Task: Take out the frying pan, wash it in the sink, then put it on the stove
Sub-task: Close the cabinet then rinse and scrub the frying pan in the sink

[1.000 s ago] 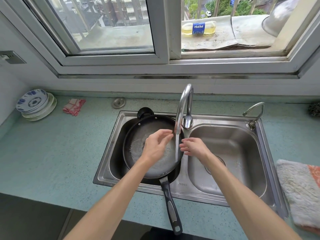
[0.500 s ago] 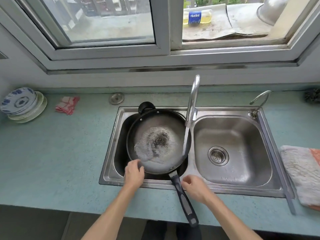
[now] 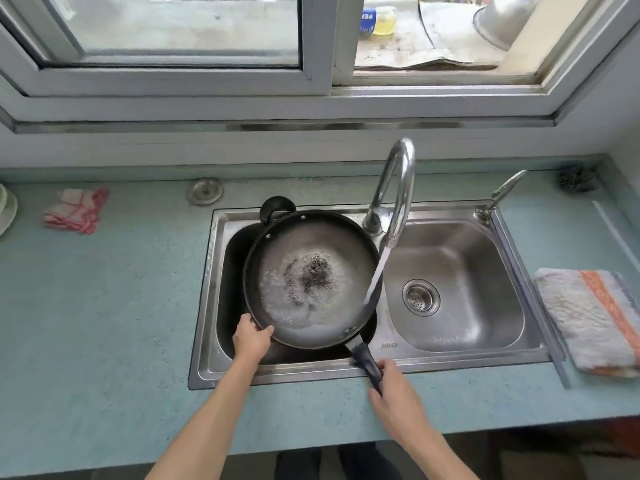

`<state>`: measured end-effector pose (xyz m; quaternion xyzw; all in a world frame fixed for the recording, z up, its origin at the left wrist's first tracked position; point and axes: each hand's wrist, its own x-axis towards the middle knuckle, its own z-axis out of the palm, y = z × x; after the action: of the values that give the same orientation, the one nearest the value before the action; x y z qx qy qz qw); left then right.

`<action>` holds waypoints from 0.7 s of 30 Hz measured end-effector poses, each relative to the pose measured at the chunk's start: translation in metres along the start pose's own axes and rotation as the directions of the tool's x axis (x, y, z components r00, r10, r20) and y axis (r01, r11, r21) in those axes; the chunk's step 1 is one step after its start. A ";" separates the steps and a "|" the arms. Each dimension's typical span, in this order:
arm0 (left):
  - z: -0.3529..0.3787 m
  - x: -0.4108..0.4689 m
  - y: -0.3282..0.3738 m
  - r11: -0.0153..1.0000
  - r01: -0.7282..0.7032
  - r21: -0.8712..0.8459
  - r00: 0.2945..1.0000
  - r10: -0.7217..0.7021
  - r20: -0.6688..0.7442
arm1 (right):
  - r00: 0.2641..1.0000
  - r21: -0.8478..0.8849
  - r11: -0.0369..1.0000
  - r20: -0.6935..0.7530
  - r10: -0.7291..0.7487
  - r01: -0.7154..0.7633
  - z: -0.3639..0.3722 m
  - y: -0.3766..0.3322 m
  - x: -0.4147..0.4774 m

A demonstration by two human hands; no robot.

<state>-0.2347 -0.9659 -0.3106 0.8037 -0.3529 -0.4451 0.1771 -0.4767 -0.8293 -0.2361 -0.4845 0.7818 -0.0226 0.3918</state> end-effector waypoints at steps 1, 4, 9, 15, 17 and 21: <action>0.001 0.003 -0.002 1.000 -0.003 -0.009 1.000 0.003 0.017 | 1.000 0.009 1.000 -0.010 0.024 -0.024 0.000 0.000 0.000; 0.004 0.010 -0.006 0.999 -0.012 -0.049 1.000 0.014 0.028 | 0.998 -0.001 0.998 -0.025 0.060 -0.060 -0.002 -0.002 0.002; 0.013 0.016 -0.015 0.976 0.136 -0.170 0.984 -0.113 0.139 | 0.996 -0.028 0.997 -0.052 0.077 -0.079 -0.008 0.002 -0.002; 0.017 0.025 -0.020 0.946 0.260 -0.191 0.957 -0.227 0.180 | 0.996 -0.027 0.997 -0.049 0.070 -0.072 -0.009 0.006 -0.007; 0.017 0.026 -0.019 0.942 0.271 -0.199 0.954 -0.235 0.187 | 0.995 -0.019 0.995 -0.029 0.093 -0.094 -0.008 0.005 -0.004; 0.019 0.028 -0.018 0.941 0.280 -0.193 0.945 -0.234 0.229 | 0.993 -0.011 0.993 0.007 0.121 -0.121 -0.007 0.004 -0.001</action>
<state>-0.2335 -0.9730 -0.3488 0.7685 -0.2086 -0.5808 0.1691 -0.4839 -0.8292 -0.2318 -0.4383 0.8084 0.0075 0.3929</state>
